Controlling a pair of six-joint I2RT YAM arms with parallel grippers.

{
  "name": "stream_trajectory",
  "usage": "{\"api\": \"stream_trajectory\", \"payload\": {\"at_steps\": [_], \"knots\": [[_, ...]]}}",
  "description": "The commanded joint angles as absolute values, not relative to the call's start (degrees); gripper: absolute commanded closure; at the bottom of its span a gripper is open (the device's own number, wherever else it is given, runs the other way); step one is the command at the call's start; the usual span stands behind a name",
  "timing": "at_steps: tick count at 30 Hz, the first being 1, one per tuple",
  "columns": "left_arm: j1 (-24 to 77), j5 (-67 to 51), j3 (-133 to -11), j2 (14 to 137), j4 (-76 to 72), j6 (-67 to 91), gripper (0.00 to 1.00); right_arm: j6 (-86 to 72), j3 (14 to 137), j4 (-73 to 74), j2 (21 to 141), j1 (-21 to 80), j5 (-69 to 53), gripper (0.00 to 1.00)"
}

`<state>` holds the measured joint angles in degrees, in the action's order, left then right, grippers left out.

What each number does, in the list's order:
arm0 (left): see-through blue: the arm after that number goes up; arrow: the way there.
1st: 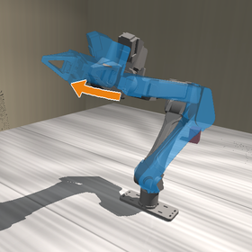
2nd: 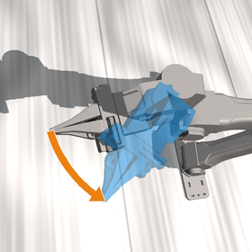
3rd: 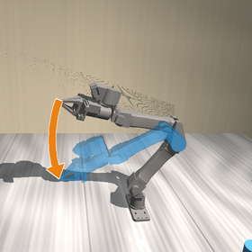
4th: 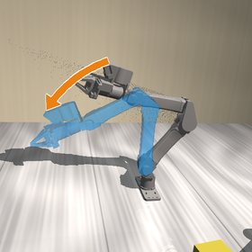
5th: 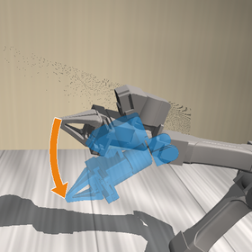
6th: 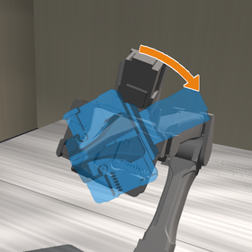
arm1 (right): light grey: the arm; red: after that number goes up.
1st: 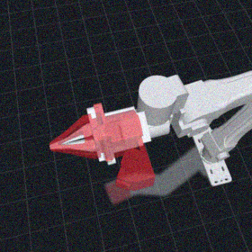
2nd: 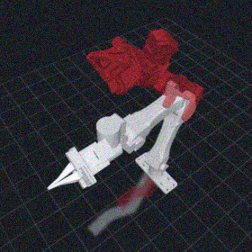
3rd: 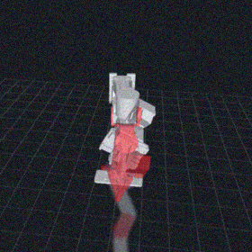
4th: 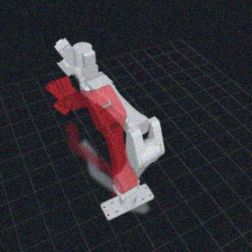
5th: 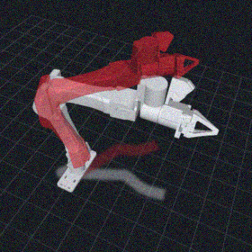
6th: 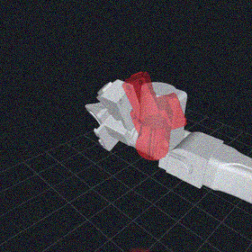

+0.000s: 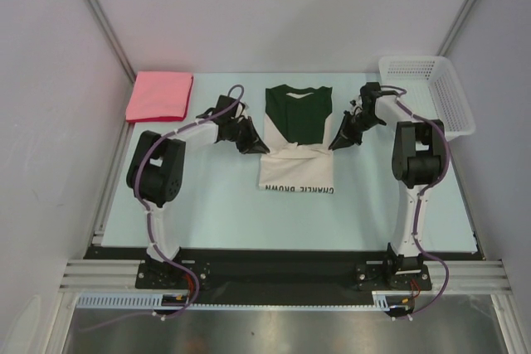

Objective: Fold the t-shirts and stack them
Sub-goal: Fold the tshirt

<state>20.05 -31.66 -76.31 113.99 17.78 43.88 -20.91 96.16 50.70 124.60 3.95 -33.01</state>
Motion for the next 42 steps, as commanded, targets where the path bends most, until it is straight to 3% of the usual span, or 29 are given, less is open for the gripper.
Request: {"api": "stream_trajectory", "payload": {"at_steps": [1, 5, 8, 9, 11, 12, 14, 18, 22, 25, 33, 42], "knots": [[19.42, -31.38, -79.28, 113.73, 17.66, 42.19, 1.0, -19.78, 99.31, 51.33, 125.33, 3.52, -33.84, 1.0], [19.16, -30.59, -80.42, 114.78, 18.63, 41.84, 0.96, -19.34, 100.81, 51.24, 126.82, 3.34, -33.58, 0.96], [19.16, -29.19, -82.95, 116.01, 21.33, 40.61, 0.92, -19.34, 104.4, 52.64, 129.46, 2.81, -33.49, 0.86], [18.99, -27.7, -83.66, 115.58, 22.66, 38.87, 0.79, -19.51, 106.42, 53.17, 129.9, 2.38, -32.96, 0.77], [18.72, -22.6, -84.29, 113.74, 24.95, 37.27, 0.67, -18.9, 108.71, 54.92, 129.82, 1.94, -31.21, 0.71], [18.63, -21.72, -84.03, 111.56, 25.05, 36.22, 0.55, -18.64, 109.76, 55.8, 129.47, 1.67, -29.64, 0.68], [18.46, -19.52, -84.2, 109.17, 26.97, 34.99, 0.46, -17.85, 111.44, 58.0, 126.5, 0.97, -24.98, 0.62], [19.51, -18.1, -80.43, 100.65, 27.61, 32.7, 0.44, -16.69, 106.28, 58.01, 117.11, 3.16, -19.34, 0.57], [22.93, -23.81, -75.15, 96.07, 21.71, 31.82, 0.52, -21.68, 93.11, 48.03, 107.33, 7.99, -22.23, 0.64], [27.24, -21.98, -73.75, 97.12, 21.19, 31.2, 0.53, -26.52, 84.83, 42.48, 103.63, 12.38, -16.72, 0.67], [33.13, -16.26, -74.62, 105.81, 17.49, 33.57, 0.54, -33.66, 78.58, 36.04, 105.02, 24.6, -4.67, 0.57], [32.78, -13.18, -79.09, 112.76, 17.58, 31.29, 0.55, -31.73, 83.58, 35.15, 113.37, 26.54, -0.97, 0.56]]}}
